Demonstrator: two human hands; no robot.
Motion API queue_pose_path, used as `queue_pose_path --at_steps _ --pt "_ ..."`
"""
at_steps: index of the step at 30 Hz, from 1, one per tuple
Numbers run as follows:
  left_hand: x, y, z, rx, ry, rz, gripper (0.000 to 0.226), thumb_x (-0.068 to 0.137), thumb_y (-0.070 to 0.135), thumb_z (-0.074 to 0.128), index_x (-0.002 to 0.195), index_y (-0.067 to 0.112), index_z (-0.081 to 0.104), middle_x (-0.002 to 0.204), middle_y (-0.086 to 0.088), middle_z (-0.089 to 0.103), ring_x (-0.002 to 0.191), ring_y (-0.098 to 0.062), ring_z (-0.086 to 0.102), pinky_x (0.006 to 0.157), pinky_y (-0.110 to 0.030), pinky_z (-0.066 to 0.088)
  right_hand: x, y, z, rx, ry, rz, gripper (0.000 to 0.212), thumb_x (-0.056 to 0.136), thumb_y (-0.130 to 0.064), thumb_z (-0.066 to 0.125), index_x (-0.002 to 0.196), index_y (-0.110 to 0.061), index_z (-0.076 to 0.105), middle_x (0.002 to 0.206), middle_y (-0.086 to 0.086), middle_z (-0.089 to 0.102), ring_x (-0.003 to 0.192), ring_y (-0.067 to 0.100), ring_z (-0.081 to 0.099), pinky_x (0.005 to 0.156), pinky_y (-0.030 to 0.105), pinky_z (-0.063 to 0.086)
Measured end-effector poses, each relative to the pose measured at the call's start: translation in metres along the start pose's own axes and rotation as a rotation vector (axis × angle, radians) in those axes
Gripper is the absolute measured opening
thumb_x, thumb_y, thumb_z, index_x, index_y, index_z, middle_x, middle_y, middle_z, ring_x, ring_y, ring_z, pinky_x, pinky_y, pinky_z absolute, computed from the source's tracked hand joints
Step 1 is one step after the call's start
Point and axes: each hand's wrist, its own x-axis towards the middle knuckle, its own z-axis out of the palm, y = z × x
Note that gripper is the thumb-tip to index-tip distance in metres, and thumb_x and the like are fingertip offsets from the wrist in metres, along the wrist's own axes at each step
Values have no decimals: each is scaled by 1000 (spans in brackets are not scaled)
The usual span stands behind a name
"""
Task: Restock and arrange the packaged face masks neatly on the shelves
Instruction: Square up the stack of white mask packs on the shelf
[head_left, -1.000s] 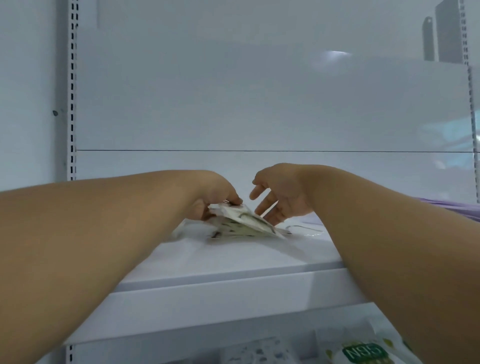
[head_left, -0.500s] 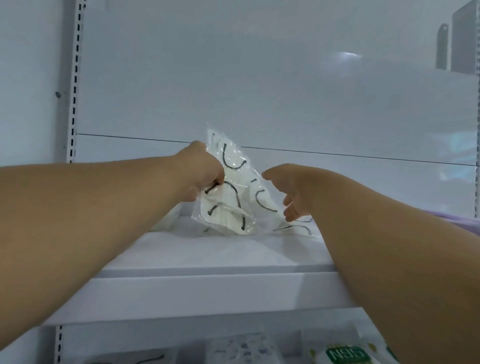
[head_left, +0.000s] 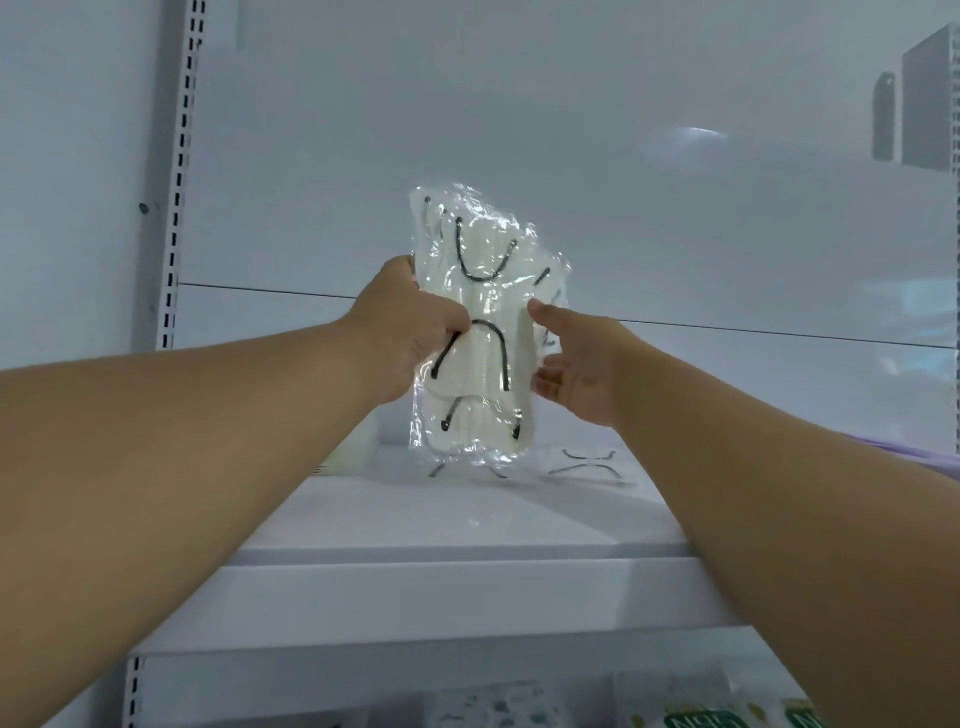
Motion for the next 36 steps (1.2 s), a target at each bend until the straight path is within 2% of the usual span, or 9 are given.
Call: queue_pose_path --at_steps 2,6,10,13,17,21,30,33,36 --pt "-4 0 1 -30 -112 -40 72 59 5 84 125 11 56 115 -19 69 98 -35 72 89 -53 58 2 1 1 1 26 -70 49 82 -31 82 116 -4 60 111 10 64 77 23 66 74 34 59" --pt "-3 -1 1 28 -110 -61 74 50 19 87 118 19 55 116 -8 67 104 -30 68 91 -48 57 -2 0 5 11 21 -207 108 52 -43 93 144 -12 43 128 10 63 101 27 71 91 43 58" --pt "2 -2 -4 9 -82 -28 59 69 9 83 120 19 56 116 -8 66 104 -29 67 94 -47 56 -4 -1 2 -62 75 -156 75 61 -58 88 118 -15 62 112 4 68 93 20 68 84 34 57" --pt "0 -3 -4 -16 -109 -5 56 66 12 82 116 17 57 117 -11 68 104 -31 69 92 -51 57 -7 -1 2 -109 43 -127 102 35 -67 88 120 -16 62 112 2 71 102 22 68 96 40 52" --pt "0 -3 -3 -64 -195 -40 59 73 20 86 124 19 56 114 -7 72 100 -27 72 90 -47 59 -11 -4 6 -83 49 -280 133 36 -66 89 150 -24 35 140 1 54 126 28 56 105 50 47" --pt "0 -3 -3 22 -190 -10 97 49 47 92 134 23 51 123 -3 67 108 -25 69 98 -45 54 -10 -2 4 -33 -87 -279 104 65 -54 88 149 -22 34 128 -1 60 116 25 63 97 47 53" --pt "2 -2 4 101 16 58 72 76 35 82 134 18 44 129 1 50 114 -25 54 95 -39 49 -9 -2 3 -149 -227 -200 67 71 -25 77 132 -9 55 118 14 70 102 32 71 95 49 55" --pt "-3 5 -1 -40 5 20 85 54 40 86 130 25 50 128 0 59 114 -26 61 100 -48 50 -16 -1 1 -220 -321 -200 34 87 -6 68 121 -9 65 110 12 74 102 31 72 96 48 54" --pt "-9 12 -6 -118 -35 -16 68 62 33 89 121 23 56 118 -3 68 106 -26 68 95 -48 55 -24 -6 5 -184 -337 -252 35 86 -2 68 121 -7 65 111 14 74 101 32 72 95 50 55"
